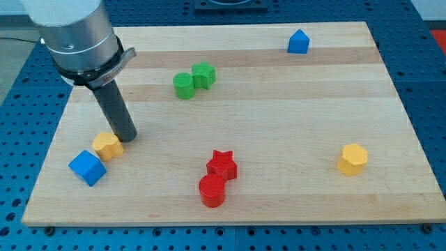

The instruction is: Move the yellow hexagon to the left of the board

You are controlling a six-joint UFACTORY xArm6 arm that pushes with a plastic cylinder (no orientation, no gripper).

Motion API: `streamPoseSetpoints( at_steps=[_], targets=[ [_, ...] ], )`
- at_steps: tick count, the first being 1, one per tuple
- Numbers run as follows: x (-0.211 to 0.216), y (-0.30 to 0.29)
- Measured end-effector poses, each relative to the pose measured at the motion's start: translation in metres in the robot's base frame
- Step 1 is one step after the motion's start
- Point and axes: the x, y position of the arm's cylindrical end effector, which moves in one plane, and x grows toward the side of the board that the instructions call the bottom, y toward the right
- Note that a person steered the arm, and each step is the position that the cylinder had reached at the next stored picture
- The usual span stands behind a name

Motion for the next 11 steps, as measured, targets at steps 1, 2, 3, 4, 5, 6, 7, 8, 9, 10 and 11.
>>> streamPoseSetpoints(
  at_steps=[1,2,3,4,5,6,7,8,9,10,11],
  targets=[
    [0.000,0.019],
    [-0.014,0.102],
    [-0.012,0.247],
    [0.030,0.354],
    [0.065,0.416],
    [0.072,0.479],
    [0.099,0.481],
    [0.094,0.413],
    [0.114,0.429],
    [0.129,0.416],
    [0.074,0.359]
  ],
)
